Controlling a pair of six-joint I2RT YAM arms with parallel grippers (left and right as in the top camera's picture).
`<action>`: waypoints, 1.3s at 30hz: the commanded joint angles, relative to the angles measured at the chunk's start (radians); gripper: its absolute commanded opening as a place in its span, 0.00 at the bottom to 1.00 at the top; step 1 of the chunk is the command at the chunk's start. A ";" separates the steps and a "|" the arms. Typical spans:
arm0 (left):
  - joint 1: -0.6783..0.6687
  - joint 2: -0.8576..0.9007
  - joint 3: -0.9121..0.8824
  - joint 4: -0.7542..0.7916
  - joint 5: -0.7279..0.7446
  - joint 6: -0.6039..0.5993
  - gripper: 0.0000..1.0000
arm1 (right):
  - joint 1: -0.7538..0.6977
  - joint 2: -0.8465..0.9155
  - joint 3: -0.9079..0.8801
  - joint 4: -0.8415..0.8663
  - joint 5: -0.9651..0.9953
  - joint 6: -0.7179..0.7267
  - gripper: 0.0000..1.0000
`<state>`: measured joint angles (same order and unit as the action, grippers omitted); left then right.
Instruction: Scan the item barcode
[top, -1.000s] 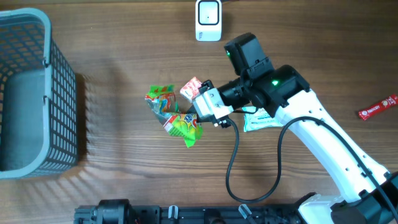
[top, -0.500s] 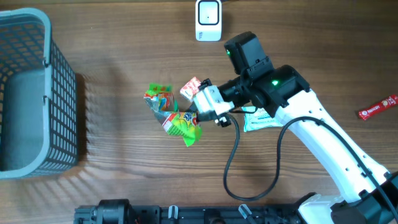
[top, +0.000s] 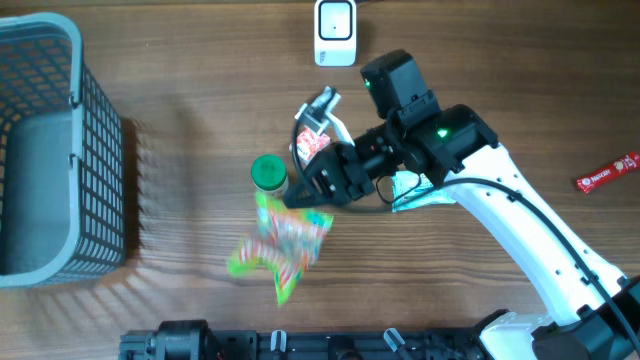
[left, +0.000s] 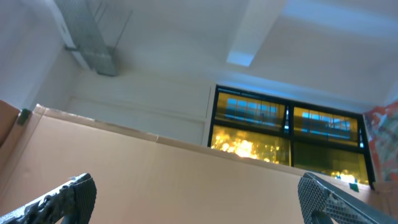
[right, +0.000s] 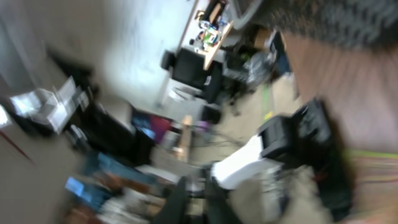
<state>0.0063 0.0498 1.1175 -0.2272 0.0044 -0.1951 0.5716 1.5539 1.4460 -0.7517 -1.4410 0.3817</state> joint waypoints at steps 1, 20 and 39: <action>-0.002 -0.037 0.000 0.003 -0.010 0.013 1.00 | 0.003 0.000 0.005 0.049 0.071 0.637 0.04; -0.002 -0.038 0.000 0.003 -0.010 0.013 1.00 | 0.033 0.001 -0.037 -0.338 0.896 0.185 1.00; -0.002 -0.038 0.000 0.000 -0.010 0.013 1.00 | 0.255 0.000 -0.669 0.232 0.818 0.846 0.93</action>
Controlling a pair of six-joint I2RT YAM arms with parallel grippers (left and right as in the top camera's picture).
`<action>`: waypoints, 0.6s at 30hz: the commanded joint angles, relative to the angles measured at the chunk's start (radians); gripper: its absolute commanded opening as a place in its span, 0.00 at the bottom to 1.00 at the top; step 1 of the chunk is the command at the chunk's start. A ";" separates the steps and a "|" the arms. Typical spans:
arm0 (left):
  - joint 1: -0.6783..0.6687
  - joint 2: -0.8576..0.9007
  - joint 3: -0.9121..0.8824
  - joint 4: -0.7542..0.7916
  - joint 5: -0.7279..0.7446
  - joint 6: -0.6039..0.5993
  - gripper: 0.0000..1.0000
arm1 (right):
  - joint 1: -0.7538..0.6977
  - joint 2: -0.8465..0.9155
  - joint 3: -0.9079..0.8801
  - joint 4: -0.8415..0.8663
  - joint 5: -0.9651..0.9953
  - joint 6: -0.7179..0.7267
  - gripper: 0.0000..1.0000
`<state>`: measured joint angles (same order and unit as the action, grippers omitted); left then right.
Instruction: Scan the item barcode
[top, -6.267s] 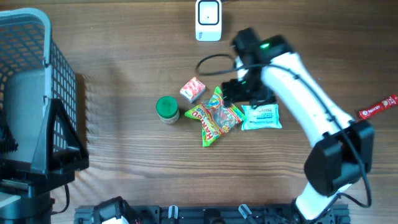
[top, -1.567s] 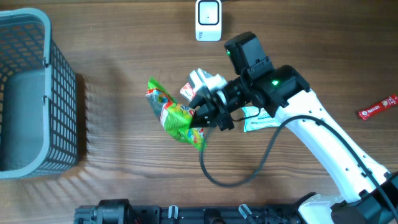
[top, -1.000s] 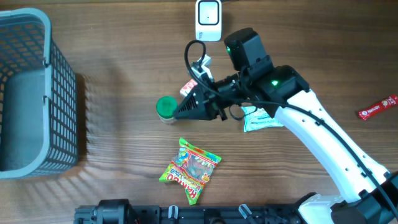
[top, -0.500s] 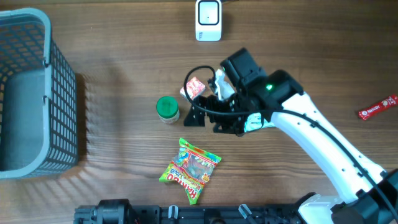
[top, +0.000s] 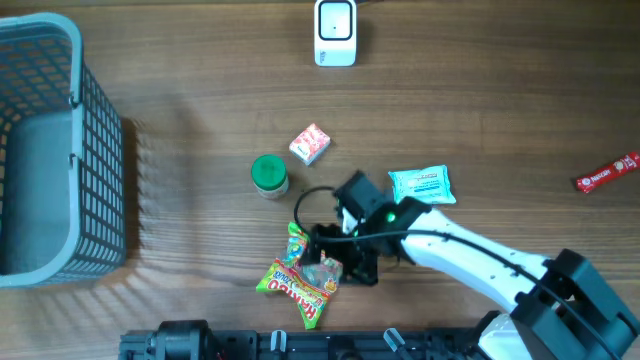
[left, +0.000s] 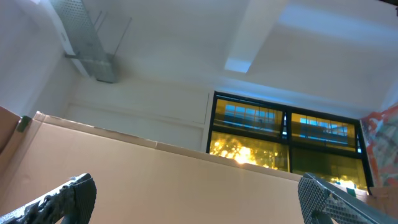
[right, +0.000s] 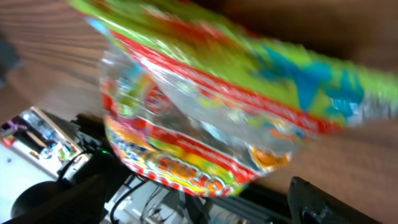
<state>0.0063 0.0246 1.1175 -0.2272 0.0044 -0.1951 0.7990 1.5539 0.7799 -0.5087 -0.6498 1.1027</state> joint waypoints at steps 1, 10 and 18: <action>-0.002 -0.013 0.000 0.000 -0.010 0.012 1.00 | 0.035 0.001 -0.003 -0.019 0.045 0.133 0.94; -0.002 -0.013 0.000 0.000 -0.010 0.013 1.00 | 0.110 0.001 -0.003 -0.140 0.254 0.332 1.00; -0.002 -0.013 0.000 0.000 -0.010 0.012 1.00 | 0.211 0.159 -0.003 0.031 0.275 0.485 1.00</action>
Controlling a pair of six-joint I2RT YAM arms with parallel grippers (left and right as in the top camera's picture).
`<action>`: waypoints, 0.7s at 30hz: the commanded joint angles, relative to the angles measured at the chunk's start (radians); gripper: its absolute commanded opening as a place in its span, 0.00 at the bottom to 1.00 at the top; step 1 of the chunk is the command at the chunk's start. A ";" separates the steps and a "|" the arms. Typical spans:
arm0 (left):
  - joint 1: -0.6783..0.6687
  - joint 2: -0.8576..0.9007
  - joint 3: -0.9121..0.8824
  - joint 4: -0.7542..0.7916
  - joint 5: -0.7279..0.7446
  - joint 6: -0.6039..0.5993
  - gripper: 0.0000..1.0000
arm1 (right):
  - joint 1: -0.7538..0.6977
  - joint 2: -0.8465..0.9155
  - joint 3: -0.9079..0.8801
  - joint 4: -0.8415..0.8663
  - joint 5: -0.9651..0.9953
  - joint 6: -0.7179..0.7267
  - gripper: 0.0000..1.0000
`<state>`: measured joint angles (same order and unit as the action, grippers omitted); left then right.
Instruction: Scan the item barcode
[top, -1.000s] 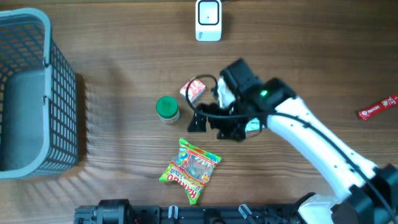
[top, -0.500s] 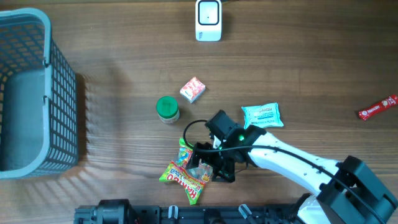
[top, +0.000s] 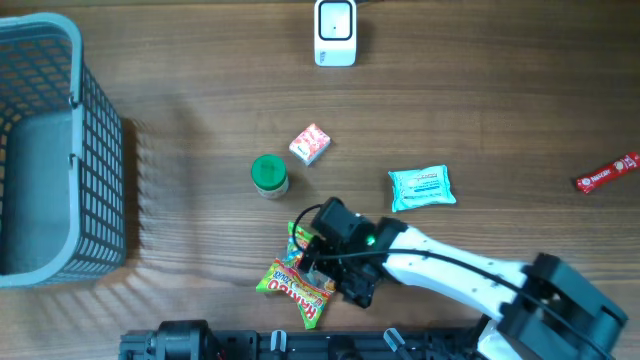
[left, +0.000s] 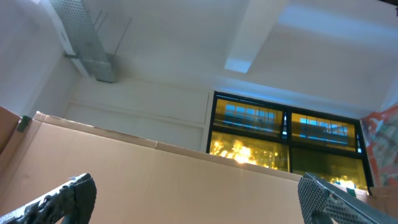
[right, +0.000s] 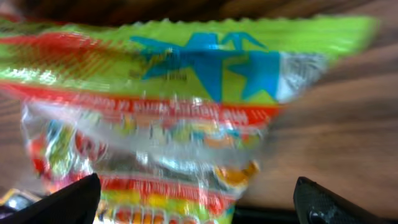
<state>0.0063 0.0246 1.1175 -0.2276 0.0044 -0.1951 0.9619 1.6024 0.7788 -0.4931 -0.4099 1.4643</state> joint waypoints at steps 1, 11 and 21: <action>-0.002 -0.013 0.000 0.001 -0.010 0.012 1.00 | 0.062 0.147 -0.002 0.026 0.025 0.146 1.00; -0.002 -0.013 0.000 0.001 -0.010 0.013 1.00 | -0.032 0.219 0.003 0.201 -0.187 0.158 0.04; -0.002 -0.013 0.000 0.001 -0.010 0.012 1.00 | -0.206 0.153 0.003 0.487 -1.169 0.277 0.04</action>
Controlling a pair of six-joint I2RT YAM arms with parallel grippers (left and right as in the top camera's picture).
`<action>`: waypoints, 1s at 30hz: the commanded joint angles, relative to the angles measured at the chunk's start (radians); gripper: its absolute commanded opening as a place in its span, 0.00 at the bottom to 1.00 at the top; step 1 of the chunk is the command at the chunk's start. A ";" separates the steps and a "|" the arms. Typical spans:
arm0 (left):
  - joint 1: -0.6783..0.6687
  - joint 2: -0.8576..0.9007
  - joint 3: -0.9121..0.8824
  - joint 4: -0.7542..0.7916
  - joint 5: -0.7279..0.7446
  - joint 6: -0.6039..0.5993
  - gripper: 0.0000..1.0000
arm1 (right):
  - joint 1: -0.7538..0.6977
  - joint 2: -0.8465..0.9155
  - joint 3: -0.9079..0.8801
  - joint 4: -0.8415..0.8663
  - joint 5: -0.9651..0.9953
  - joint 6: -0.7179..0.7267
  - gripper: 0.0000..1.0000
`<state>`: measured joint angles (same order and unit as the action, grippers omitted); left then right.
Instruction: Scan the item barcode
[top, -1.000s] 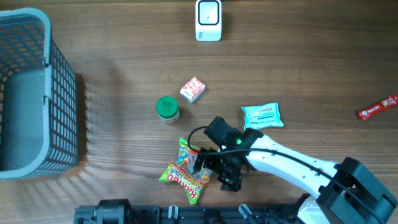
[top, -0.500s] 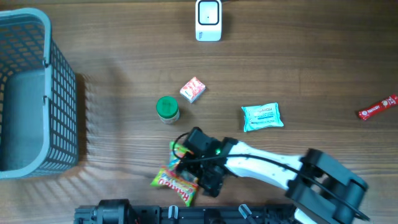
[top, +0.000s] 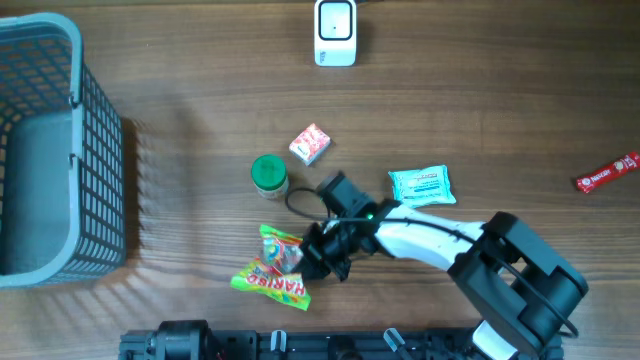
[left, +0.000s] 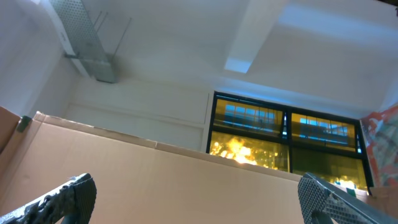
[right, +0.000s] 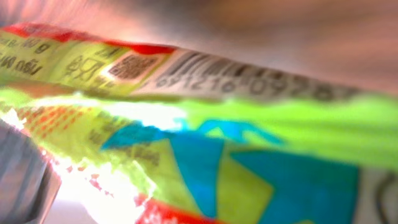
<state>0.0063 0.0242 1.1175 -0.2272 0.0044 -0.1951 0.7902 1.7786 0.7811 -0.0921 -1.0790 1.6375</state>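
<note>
The candy bag (top: 268, 272), green and red with coloured sweets, lies at the front middle of the table. My right gripper (top: 318, 252) is down at the bag's right edge. The right wrist view is filled by the bag (right: 205, 143) very close up, with its barcode (right: 249, 79) showing near the top; the fingers are hidden behind it. The white scanner (top: 335, 33) stands at the far edge, well away from the bag. My left gripper (left: 199, 199) points up at the ceiling, its fingers wide apart and holding nothing.
A green-lidded jar (top: 268, 175) and a small red-and-white box (top: 310, 144) sit just behind the bag. A teal packet (top: 421, 186) lies to the right, a red bar (top: 608, 172) at the far right. A grey wire basket (top: 95, 150) occupies the left side.
The candy bag has shifted left and turned on the table. My right gripper has moved up against its right edge, and the bag now fills the right wrist view, barcode showing.
My right gripper first had the bag up near the jar, blurred. Then the bag lay on the table at the front with the gripper open beside it, then over it. Now the gripper presses into the bag, which has slid left. The left arm stayed still.
</note>
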 joint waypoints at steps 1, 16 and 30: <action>-0.002 -0.012 0.000 0.000 -0.010 0.012 1.00 | -0.039 -0.023 0.001 0.113 -0.543 0.127 0.04; -0.002 -0.012 0.000 0.000 -0.010 0.008 1.00 | -0.132 -0.027 0.004 0.312 -0.531 0.433 0.04; -0.002 -0.012 0.000 0.000 -0.010 0.009 1.00 | -0.214 -0.027 0.004 0.642 -0.249 0.296 0.05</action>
<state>0.0063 0.0238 1.1172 -0.2279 0.0044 -0.1951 0.5797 1.7763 0.7753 0.4374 -1.4590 2.0239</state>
